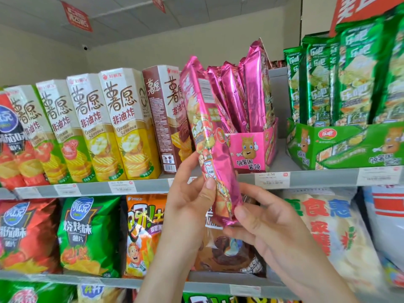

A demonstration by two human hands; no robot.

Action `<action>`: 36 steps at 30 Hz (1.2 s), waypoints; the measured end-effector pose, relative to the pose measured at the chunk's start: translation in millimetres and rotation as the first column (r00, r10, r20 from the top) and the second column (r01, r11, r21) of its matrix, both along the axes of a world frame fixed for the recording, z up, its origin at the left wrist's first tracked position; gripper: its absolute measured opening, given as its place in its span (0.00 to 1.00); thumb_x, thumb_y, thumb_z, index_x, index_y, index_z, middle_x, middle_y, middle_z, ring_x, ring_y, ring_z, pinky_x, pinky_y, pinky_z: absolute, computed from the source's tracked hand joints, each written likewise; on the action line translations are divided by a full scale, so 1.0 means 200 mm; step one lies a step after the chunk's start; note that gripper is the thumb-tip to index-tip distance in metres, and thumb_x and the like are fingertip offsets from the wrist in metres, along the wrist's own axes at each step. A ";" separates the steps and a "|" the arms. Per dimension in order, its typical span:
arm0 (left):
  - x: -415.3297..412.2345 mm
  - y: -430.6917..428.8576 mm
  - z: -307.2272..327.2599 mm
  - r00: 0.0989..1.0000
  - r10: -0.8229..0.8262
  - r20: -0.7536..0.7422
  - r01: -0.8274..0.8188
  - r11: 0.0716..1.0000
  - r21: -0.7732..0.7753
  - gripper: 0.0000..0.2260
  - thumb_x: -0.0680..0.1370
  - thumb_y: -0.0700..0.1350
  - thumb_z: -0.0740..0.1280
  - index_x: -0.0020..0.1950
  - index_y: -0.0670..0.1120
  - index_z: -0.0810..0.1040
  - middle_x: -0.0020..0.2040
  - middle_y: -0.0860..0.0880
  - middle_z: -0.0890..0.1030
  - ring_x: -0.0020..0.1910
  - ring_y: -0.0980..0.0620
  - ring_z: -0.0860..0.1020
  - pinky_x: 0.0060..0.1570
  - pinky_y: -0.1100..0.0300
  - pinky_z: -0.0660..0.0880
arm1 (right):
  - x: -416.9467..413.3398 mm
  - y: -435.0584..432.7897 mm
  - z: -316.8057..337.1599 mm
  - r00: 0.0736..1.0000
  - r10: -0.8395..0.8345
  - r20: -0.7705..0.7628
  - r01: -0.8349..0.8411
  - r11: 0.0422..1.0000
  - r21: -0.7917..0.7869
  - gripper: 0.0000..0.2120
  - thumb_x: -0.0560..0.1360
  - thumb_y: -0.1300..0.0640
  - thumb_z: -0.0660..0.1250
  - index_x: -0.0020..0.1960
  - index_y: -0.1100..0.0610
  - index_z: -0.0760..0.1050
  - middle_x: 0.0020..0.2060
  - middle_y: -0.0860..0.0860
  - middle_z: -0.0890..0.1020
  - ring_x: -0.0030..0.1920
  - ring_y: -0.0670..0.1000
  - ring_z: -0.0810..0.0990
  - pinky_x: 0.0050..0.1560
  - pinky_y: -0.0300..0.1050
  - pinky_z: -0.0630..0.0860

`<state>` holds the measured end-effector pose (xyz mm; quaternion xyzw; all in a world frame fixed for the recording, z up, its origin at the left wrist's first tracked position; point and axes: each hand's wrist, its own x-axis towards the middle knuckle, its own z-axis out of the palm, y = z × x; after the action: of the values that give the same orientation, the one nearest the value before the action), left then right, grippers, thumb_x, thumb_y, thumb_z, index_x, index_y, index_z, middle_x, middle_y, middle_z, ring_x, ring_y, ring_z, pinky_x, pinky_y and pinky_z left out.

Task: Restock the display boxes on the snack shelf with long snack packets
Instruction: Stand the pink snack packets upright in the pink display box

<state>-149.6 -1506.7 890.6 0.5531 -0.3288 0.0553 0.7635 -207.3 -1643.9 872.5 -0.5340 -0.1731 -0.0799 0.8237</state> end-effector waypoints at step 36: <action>0.03 0.06 0.08 0.999 0.040 0.007 -0.040 0.998 -0.040 0.14 0.71 0.41 0.72 0.56 0.44 0.78 0.48 0.44 0.84 0.48 0.43 0.83 0.51 0.47 0.79 | 0.00 0.02 -0.02 0.830 -0.446 0.335 0.546 0.773 -0.324 0.15 0.68 0.50 0.76 0.50 0.40 0.74 0.45 0.42 0.85 0.46 0.45 0.83 0.45 0.36 0.79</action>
<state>-143.1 -1494.4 907.2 0.5440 -0.3197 0.0793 0.7717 -207.6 -1639.2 867.5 -0.7061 -0.1353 -0.3216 0.6162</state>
